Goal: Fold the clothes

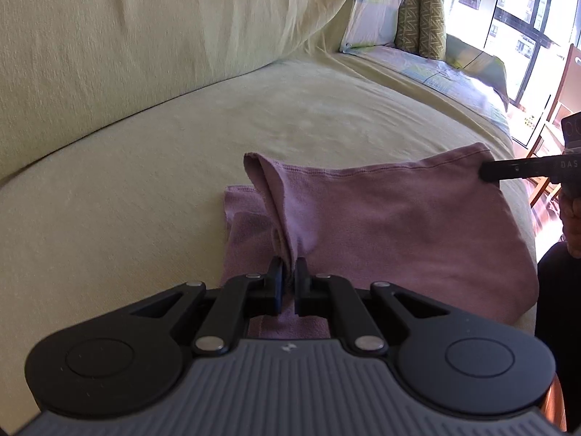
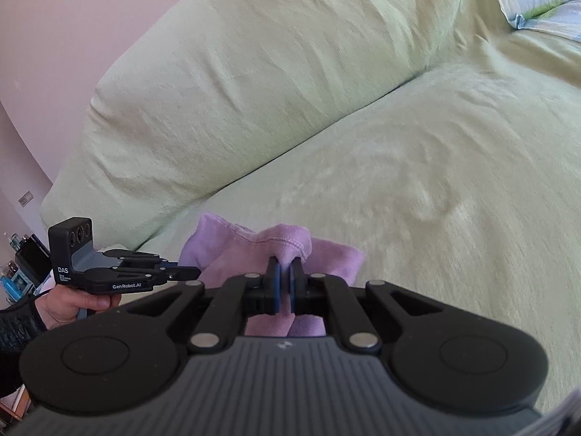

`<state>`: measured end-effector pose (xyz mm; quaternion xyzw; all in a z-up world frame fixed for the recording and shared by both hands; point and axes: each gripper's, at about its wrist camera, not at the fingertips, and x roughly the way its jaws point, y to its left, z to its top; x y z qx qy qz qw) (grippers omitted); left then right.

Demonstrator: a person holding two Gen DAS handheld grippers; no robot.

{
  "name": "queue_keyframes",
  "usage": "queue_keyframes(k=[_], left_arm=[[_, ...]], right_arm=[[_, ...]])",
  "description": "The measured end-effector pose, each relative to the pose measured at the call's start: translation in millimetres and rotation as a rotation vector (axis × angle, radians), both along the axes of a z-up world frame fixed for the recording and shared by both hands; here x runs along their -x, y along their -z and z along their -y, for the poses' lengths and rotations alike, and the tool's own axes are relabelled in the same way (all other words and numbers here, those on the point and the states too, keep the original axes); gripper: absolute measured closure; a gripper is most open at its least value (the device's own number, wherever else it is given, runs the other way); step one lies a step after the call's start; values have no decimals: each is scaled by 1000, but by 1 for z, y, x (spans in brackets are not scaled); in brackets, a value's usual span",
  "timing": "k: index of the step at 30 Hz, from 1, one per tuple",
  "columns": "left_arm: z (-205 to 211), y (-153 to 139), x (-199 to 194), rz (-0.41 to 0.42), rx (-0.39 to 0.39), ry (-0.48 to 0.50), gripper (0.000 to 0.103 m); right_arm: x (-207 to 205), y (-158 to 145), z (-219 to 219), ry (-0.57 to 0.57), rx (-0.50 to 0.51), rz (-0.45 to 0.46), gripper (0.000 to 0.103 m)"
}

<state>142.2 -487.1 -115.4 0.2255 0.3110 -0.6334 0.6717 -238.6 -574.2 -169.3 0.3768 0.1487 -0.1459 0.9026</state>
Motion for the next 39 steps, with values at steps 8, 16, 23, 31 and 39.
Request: queue_keyframes(k=[8,16,23,31,39], left_arm=[[0,9,-6,-41,-25,-56,94],[-2,5,-17,-68,-26,-58,74],[-1,0,-28,-116,30,-87,68],[25,14,-34,-33,2,-100,90],[8,5,-37,13,44,-194,80]], right_arm=[[-11,11,14,28,-105,-111,99],[-1,18,19,91,-210,-103,89],[1,12,18,131,-195,-61,85],[-6,18,23,172,-212,-98,96],[0,15,26,212,-256,-102,91]])
